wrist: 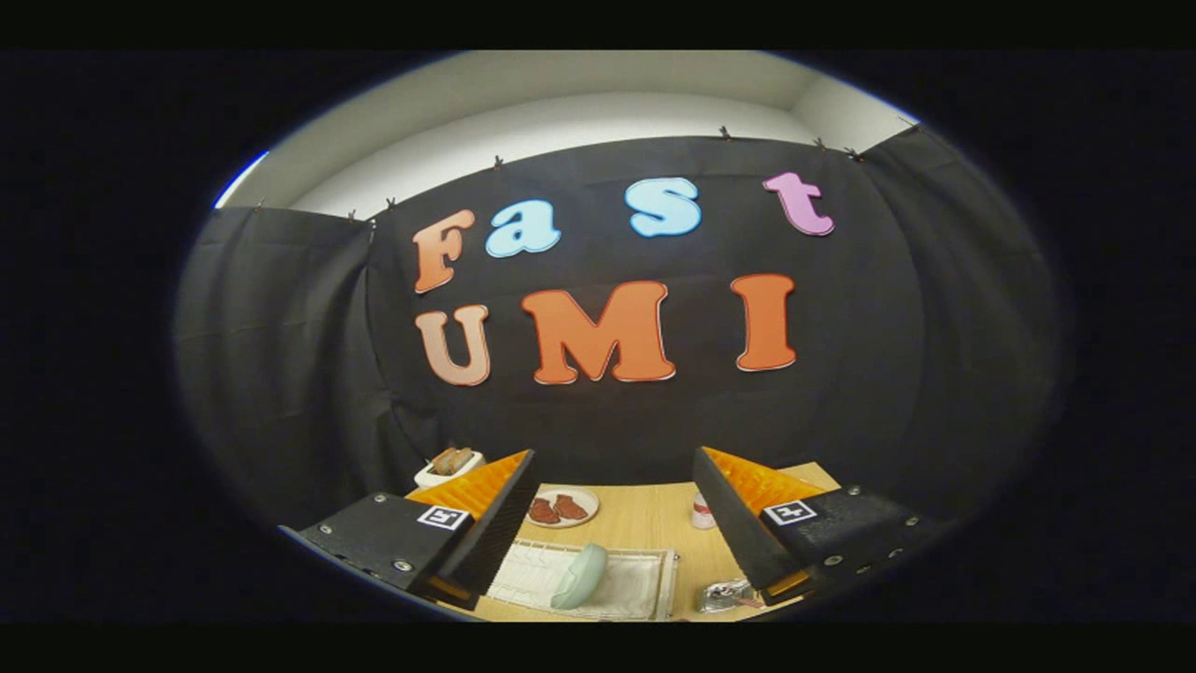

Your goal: Take the plate from the dish rack, then take the spoon from the basket and place it into the plate.

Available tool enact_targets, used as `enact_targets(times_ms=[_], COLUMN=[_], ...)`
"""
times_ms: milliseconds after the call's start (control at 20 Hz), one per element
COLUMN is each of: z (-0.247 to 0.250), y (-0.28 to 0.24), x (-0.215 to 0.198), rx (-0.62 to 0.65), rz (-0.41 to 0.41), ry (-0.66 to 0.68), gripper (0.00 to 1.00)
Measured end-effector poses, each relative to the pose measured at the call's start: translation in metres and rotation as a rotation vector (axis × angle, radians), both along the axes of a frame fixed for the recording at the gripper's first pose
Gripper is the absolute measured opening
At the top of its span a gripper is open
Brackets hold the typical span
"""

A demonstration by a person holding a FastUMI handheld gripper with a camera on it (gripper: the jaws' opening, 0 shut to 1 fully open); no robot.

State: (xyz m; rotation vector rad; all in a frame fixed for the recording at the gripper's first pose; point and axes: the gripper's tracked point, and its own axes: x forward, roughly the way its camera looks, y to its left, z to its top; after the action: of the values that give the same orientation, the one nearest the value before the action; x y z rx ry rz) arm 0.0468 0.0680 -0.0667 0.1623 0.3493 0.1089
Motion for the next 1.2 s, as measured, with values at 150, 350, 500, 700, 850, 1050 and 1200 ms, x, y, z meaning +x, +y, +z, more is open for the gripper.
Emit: enact_targets(times_ms=[150, 350, 500, 700, 850, 1050, 1200], z=[-0.023, -0.066, -0.101, -0.144, -0.174, -0.212, -0.237], y=[0.018, 0.049, 0.065, 0.064, 0.066, 0.072, 0.072], x=[0.003, 0.002, 0.001, 0.001, -0.006, -0.014, -0.015], rx=[0.006, 0.019, 0.057, -0.005, -0.026, -0.048, -0.092], rz=[0.048, 0.147, 0.175, 0.165, 0.179, 0.197, 0.224], ry=[0.089, 0.236, 0.368, 0.488, 0.597, 0.715, 0.776], gripper=[0.98, 0.98, 0.99, 0.98, 0.98, 0.96, 0.96])
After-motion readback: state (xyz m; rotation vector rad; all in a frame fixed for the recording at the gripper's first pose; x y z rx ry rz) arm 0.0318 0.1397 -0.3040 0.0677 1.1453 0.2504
